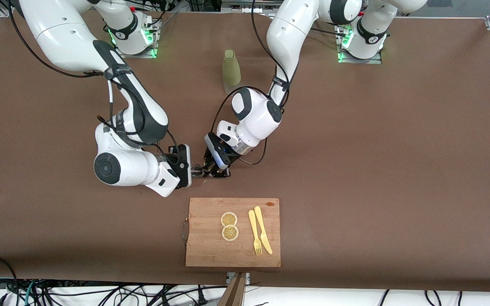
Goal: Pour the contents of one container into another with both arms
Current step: 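Tilt the glass cup with the right gripper, pouring into the jigger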
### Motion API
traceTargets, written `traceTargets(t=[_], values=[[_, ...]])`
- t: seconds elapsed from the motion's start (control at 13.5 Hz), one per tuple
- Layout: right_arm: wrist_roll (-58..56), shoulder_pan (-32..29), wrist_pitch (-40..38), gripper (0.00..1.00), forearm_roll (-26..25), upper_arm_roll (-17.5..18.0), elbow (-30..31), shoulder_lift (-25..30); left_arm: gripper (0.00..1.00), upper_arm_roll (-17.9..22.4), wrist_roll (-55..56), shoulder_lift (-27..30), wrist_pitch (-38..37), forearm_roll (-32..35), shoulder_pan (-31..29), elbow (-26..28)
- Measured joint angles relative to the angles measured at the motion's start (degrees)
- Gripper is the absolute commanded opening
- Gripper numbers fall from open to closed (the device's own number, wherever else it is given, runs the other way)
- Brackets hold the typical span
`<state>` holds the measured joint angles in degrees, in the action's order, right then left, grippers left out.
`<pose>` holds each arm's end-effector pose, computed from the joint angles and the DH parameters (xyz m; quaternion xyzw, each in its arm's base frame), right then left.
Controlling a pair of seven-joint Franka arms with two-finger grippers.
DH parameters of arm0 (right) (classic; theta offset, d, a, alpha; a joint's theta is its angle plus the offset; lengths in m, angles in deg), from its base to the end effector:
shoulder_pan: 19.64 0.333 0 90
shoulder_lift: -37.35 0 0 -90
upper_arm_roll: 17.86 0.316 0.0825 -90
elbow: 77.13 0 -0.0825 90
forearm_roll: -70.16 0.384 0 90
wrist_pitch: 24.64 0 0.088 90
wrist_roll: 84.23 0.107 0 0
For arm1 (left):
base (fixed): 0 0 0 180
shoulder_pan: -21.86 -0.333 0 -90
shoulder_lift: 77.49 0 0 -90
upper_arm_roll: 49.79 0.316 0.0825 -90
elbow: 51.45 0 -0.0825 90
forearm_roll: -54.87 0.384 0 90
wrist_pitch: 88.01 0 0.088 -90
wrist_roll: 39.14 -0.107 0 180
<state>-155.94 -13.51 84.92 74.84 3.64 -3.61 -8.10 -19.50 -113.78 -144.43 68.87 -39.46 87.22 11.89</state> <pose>0.6730 0.2846 0.2917 -0.6807 -0.7099 -0.0120 0.1805 0.5697 -0.5462 0.1893 0.7971 -0.4366 0.3561 0.2171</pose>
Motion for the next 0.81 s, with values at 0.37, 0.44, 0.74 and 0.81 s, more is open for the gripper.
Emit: traceTargets(t=[0.37,0.44,0.74,0.81], values=[[0.83,0.51,0.00,0.36,-2.57,0.07,0.00,0.00,0.00,0.00,-0.07,-0.26,0.19,0.00,0.04,0.01],[1.07,0.54,0.00,0.36,-3.03,0.07,0.00,0.00,0.00,0.00,-0.07,-0.26,0.26,0.00,0.05,0.01],[1.31,0.89,-0.01,0.36,-4.13,0.08,0.00,0.00,0.00,0.00,-0.07,-0.26,0.32,0.00,0.07,0.01],[1.35,1.02,-0.01,0.36,-4.45,0.08,0.00,-0.01,0.00,0.00,-0.07,-0.26,0.34,0.00,0.07,0.01]])
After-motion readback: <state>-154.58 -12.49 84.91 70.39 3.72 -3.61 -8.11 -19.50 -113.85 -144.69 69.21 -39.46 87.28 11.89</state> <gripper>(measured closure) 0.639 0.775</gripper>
